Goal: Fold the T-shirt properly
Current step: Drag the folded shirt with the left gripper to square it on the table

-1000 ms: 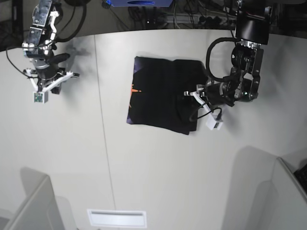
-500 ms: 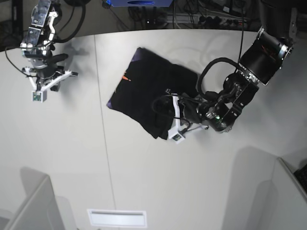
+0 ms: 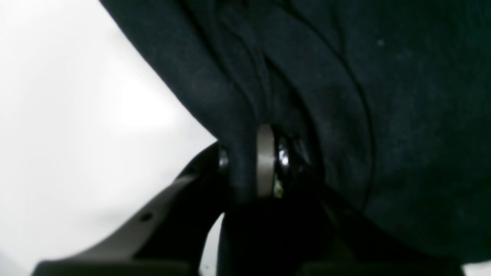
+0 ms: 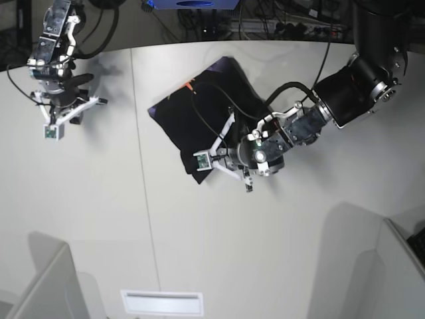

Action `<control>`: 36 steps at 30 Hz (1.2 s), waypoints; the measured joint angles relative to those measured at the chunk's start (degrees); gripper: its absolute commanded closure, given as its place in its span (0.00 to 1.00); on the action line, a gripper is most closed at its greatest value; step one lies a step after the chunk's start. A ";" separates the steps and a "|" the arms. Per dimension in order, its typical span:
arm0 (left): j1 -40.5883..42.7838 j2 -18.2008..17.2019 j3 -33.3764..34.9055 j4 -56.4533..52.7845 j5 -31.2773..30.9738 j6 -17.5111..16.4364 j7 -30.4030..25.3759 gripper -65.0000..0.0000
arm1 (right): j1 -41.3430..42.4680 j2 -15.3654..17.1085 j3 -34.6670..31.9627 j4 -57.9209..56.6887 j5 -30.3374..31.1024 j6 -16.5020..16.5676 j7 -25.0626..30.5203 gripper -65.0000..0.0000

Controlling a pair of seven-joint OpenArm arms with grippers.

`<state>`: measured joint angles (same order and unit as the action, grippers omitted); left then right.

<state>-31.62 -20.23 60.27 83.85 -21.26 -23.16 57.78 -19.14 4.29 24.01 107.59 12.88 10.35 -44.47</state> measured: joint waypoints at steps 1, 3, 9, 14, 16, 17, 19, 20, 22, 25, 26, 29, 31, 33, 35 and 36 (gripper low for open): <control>0.59 0.61 -0.02 0.02 3.91 -1.25 -0.24 1.00 | 0.02 -0.66 1.11 0.00 -0.28 0.02 -0.70 1.00; 2.05 1.95 -0.20 0.17 10.75 -3.76 -0.96 1.00 | -0.13 -2.23 3.91 0.00 -0.39 0.02 -1.36 1.00; 6.05 4.96 -0.46 0.02 29.49 -11.41 -9.29 1.00 | -0.61 -2.93 6.43 0.00 -0.46 0.02 -2.27 1.00; 6.05 6.23 -0.57 -0.24 30.73 -13.35 -9.14 1.00 | -2.21 -3.23 6.43 0.02 -0.42 0.02 -2.89 1.00; 5.92 6.23 -0.55 -0.24 30.75 -13.35 -9.22 1.00 | -2.49 -3.21 6.43 0.02 -0.55 0.02 -2.95 1.00; 5.90 6.23 -0.55 -0.24 30.75 -13.38 -9.38 1.00 | -2.45 -3.21 6.43 0.02 -0.50 0.02 -2.95 1.00; 5.84 6.25 -0.44 -0.24 30.73 -13.40 -9.38 1.00 | -2.34 -3.23 6.43 0.02 -0.46 0.02 -2.95 1.00; 5.75 6.32 -0.20 -0.24 30.77 -13.62 -9.35 1.00 | -2.32 -3.21 6.43 0.02 -0.46 0.02 -2.95 1.00; 5.75 6.75 -0.15 -0.35 31.21 -13.79 -9.09 1.00 | -2.32 -3.21 6.43 0.02 -0.48 0.02 -2.95 1.00; 5.77 7.04 -0.07 -0.35 31.06 -13.81 -9.38 1.00 | -2.34 -3.21 6.36 0.02 -0.46 0.02 -2.95 1.00; 5.73 7.04 -0.07 -0.35 30.93 -13.84 -9.40 1.00 | -2.34 -3.21 6.36 0.02 -0.46 0.02 -2.93 1.00; 4.87 7.04 0.20 -0.50 29.83 -14.49 -9.38 1.00 | -2.34 -3.23 6.36 0.02 -0.46 0.02 -2.95 1.00; 4.87 7.43 0.20 -0.59 30.12 -14.49 -9.27 1.00 | -2.32 -3.21 6.36 0.02 -0.46 0.02 -2.93 1.00; 4.90 8.09 0.22 -0.72 30.18 -14.49 -9.20 1.00 | -2.32 -3.21 6.34 0.02 -0.46 0.02 -2.95 1.00; 5.01 8.48 0.33 -0.72 30.21 -14.62 -9.27 1.00 | -2.34 -3.21 6.25 0.02 -0.48 0.02 -2.95 1.00; 5.01 8.50 0.35 -0.72 30.18 -14.62 -9.40 1.00 | -2.29 -3.21 6.25 0.02 -0.46 0.02 -2.93 1.00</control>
<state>-26.61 -11.73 60.62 83.13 8.93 -37.78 48.38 -21.43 1.08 30.26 107.61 12.43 10.37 -47.40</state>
